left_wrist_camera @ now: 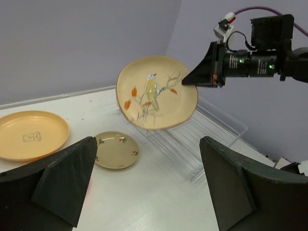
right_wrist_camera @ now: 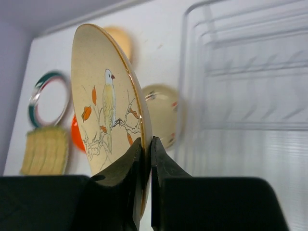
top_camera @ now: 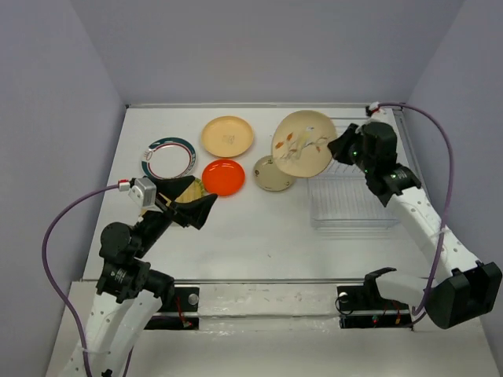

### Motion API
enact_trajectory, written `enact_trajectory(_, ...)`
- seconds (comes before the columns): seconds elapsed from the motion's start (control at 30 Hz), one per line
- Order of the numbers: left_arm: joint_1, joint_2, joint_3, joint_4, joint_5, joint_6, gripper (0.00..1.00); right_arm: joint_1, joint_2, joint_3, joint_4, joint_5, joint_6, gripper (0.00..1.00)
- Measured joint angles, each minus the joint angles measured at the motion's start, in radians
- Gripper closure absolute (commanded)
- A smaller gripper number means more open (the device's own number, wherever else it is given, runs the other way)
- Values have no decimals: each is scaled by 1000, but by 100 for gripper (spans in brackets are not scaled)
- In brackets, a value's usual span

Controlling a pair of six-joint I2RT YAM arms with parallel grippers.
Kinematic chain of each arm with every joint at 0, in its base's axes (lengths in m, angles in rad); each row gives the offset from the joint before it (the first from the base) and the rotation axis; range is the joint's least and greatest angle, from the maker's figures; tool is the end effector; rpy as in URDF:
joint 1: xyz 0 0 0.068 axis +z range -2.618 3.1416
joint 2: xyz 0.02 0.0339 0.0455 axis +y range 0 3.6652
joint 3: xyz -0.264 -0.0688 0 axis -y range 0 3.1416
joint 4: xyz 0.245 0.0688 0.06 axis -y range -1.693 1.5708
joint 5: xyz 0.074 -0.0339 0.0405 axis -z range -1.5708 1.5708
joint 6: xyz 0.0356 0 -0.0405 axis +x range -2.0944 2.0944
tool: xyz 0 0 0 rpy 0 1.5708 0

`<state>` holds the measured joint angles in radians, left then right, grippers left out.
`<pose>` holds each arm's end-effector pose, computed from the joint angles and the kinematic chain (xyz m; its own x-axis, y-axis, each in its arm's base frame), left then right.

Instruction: Load the plates into the dish rack

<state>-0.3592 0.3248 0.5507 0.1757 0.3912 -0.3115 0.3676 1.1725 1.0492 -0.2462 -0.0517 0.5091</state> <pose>0.0828 -0.0456 0.3529 0.1480 -0.3582 -0.9218 0.7342 0.6643 -0.1402 0.2516 0.0989 0.3467 -0.4911 0.3325 -0.8052 -0.1884 0.8619 0.4708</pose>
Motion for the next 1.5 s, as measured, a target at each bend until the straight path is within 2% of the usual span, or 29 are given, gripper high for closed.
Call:
enact_trajectory(0.17,-45,-27,0,0,1,0,1,-193,-28,112,-91,283,-46,93)
enact_trajectory(0.37,-113,-48,0,-6,2,6,1,-274,26,235,-184,537,-175,93)
enact_trajectory(0.57,-173,-53,0,-24,2,19,1,-307,125,317,-130,716,-430,93)
enact_trajectory(0.7,-207,-54,0,-34,2,27,1,-322,174,317,15,798,-715,93)
enact_trajectory(0.87,-229,-55,0,-47,0,35,1,-333,228,317,138,818,-893,93)
enact_trajectory(1.0,-234,-61,0,-55,-5,40,1,-333,238,303,161,810,-946,93)
enact_trajectory(1.5,-246,-65,0,-69,-11,45,1,-333,248,219,141,746,-905,93)
